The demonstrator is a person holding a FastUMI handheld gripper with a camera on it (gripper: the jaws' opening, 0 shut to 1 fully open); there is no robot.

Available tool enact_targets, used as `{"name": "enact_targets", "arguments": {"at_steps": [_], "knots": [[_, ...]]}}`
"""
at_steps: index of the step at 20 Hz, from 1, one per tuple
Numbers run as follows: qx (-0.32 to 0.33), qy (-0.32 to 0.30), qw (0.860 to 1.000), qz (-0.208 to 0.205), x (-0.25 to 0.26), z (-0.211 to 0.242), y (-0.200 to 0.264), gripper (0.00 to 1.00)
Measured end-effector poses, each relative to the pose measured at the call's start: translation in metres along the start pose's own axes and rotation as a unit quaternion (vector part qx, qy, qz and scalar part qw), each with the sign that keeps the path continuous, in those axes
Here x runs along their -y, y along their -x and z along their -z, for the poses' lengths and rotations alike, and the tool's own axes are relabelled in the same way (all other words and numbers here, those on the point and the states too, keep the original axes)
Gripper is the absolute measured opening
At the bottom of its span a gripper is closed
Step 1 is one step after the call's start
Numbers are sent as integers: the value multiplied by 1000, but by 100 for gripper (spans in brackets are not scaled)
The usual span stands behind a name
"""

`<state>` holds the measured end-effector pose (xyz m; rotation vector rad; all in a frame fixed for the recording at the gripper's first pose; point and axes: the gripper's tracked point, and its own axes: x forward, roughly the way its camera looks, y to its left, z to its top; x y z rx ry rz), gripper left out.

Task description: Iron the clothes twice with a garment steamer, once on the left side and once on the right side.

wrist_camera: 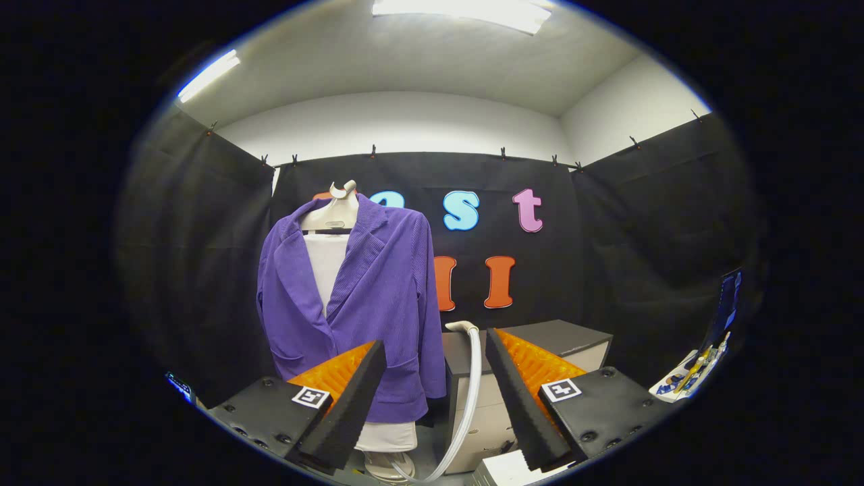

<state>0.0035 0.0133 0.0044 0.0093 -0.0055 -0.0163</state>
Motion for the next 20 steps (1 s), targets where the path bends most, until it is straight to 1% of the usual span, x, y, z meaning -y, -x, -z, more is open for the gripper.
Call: {"name": "enact_targets", "arguments": {"at_steps": [2, 6, 8, 11, 13, 15, 17, 20], "knots": [[-6, -1, 1000, 13, 1, 0, -3, 98], [-19, 0, 1000, 24, -14, -10, -7, 98], [-28, 6, 999, 46, -10, -11, -18, 98], [-57, -9, 997, 53, -16, -7, -40, 98], [-66, -34, 996, 41, -22, -9, -62, 98], [-69, -56, 996, 29, -19, -17, -93, 99], [-65, -68, 995, 20, -9, -26, -128, 98], [-54, -66, 996, 18, 21, -43, -191, 99]]}}
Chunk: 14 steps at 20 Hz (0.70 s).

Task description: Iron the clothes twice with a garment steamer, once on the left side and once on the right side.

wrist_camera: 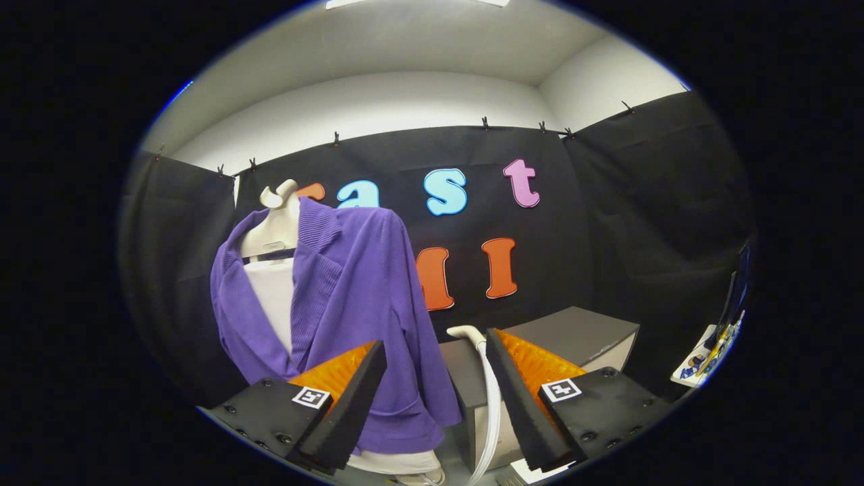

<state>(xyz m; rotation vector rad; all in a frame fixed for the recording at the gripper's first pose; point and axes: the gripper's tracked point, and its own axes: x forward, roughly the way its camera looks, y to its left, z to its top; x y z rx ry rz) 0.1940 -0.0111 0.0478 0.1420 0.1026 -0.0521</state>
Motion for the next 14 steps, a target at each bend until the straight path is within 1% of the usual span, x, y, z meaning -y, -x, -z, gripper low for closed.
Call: {"name": "enact_targets", "arguments": {"at_steps": [3, 6, 10, 14], "knots": [[-6, 5, 1000, -13, 21, -14, -65, 98], [-37, 26, 999, -16, 45, -5, -131, 98], [-107, 52, 992, -37, 53, 41, -215, 99], [-182, 79, 979, -52, 51, 101, -284, 99]]}}
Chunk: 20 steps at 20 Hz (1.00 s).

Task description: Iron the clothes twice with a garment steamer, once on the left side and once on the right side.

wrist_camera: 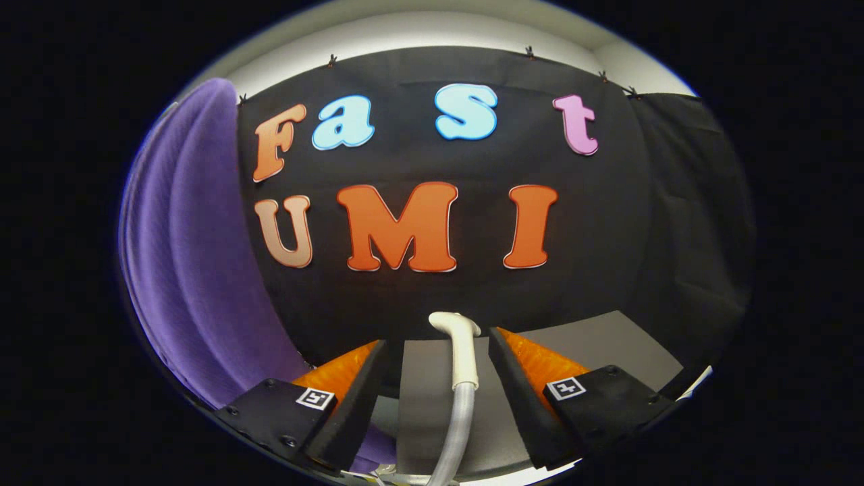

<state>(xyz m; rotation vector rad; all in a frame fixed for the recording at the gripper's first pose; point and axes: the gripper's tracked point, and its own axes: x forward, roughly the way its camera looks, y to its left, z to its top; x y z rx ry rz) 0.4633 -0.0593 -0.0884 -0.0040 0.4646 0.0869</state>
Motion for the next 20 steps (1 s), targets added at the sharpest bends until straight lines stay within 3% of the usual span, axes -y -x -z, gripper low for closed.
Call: {"name": "enact_targets", "arguments": {"at_steps": [7, 14, 16, 18, 20], "knots": [[-128, -27, 991, -1, 24, 60, -97, 97], [-232, -46, 971, -20, 35, 118, -121, 96], [-229, -38, 972, -22, 37, 120, -124, 96], [-232, -36, 971, -42, 31, 121, -124, 90], [-238, -46, 968, -62, 27, 124, -123, 71]]}}
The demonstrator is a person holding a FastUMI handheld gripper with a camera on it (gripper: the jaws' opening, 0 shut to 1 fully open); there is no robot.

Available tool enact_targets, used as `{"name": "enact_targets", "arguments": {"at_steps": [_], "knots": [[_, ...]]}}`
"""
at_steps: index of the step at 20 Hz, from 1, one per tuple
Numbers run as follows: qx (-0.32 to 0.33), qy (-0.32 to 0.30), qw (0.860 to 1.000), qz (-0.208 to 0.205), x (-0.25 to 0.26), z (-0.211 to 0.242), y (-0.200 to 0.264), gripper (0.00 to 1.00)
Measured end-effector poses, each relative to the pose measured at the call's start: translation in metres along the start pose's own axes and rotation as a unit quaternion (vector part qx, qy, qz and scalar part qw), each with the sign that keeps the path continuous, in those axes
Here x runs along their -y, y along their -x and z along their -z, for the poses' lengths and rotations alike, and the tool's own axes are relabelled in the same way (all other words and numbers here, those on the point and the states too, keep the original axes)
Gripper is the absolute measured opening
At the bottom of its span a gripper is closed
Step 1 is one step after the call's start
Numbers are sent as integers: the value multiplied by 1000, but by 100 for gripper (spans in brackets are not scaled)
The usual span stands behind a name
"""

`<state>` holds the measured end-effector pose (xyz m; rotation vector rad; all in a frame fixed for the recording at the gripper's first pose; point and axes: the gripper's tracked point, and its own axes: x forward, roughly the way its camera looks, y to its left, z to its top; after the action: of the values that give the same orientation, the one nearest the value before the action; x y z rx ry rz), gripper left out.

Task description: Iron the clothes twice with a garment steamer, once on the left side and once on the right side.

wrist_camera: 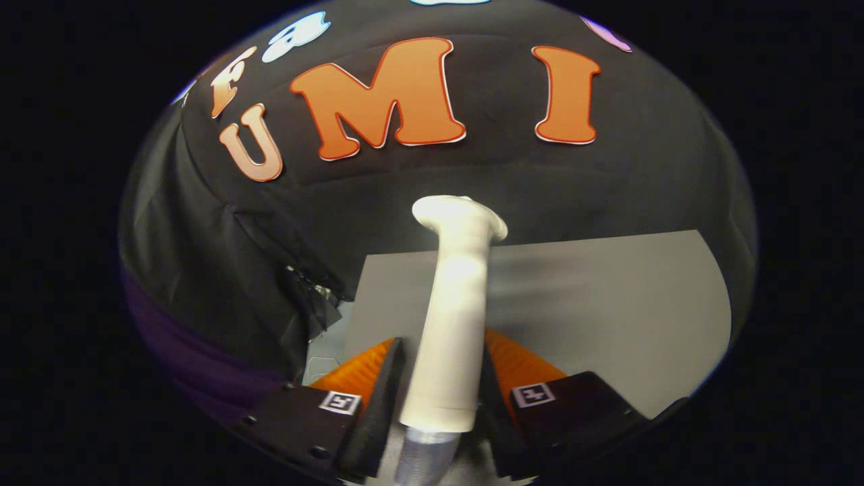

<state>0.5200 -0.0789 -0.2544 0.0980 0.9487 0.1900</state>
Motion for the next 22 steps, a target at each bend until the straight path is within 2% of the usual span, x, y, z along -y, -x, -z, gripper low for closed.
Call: {"name": "enact_targets", "arguments": {"at_steps": [1, 4, 6, 7, 13, 16, 22], "knots": [[-3, -4, 1000, -12, -3, 2, 2, 61], [-4, -35, 999, -41, -6, 7, -3, 57], [1, -45, 998, -42, -4, 6, 4, 54], [5, -43, 998, -37, -3, 6, 3, 51], [63, -36, 997, -6, -5, -5, 32, 50], [97, -20, 995, 25, -3, 0, 56, 50], [200, -9, 975, 100, -4, 2, 137, 50]]}}
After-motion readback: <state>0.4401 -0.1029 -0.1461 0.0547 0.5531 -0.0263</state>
